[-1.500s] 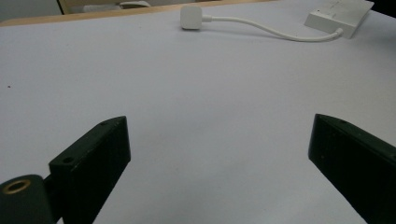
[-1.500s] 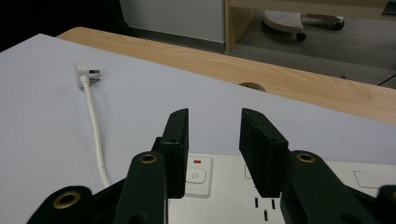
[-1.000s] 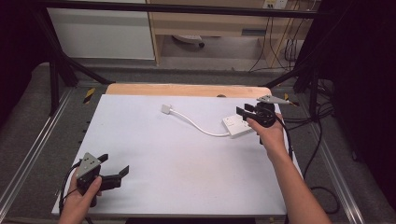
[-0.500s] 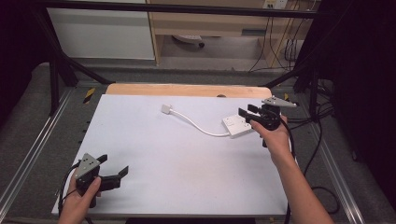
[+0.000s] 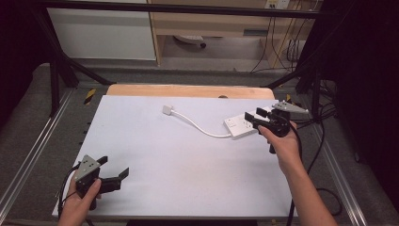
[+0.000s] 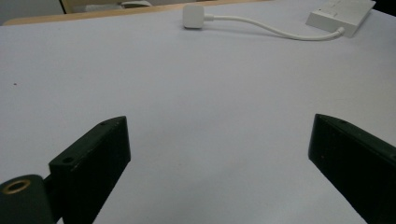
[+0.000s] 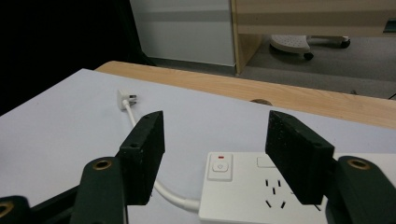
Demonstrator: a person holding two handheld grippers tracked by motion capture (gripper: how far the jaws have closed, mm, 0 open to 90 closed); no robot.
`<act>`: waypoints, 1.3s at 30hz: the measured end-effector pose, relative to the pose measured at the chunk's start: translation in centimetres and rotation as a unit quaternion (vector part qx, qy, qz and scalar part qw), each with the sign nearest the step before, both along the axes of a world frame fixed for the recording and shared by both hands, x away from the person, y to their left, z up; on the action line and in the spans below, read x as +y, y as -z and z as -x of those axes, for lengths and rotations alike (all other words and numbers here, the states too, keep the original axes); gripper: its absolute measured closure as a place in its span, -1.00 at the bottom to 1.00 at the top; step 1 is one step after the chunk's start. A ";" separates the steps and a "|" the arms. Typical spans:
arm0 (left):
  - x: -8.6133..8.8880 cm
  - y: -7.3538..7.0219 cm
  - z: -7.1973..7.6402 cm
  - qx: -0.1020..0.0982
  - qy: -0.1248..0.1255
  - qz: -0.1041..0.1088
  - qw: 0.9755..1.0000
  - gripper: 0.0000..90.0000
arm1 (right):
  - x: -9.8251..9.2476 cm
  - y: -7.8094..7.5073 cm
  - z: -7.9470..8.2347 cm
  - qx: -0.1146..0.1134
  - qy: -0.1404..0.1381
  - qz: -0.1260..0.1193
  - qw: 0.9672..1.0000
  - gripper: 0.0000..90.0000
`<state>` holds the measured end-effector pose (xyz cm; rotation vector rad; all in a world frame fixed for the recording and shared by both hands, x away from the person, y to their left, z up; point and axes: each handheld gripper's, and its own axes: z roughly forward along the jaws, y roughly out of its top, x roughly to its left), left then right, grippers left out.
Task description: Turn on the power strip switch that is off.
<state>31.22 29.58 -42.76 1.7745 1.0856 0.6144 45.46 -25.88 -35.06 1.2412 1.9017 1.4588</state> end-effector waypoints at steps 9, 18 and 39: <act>0.0 0.0 0.0 0.001 -0.001 0.001 1.000 -0.87 | -0.5 -0.4 1.7 -0.007 0.001 0.001 1.000 -0.35; 0.0 0.1 0.1 0.001 -0.001 0.001 1.000 -0.87 | -1.2 -0.2 3.4 -0.016 0.017 0.003 1.000 -0.55; 0.0 0.1 0.1 0.002 -0.001 0.004 1.000 -0.87 | -3.1 1.4 8.3 -0.038 0.040 -0.002 0.998 -0.89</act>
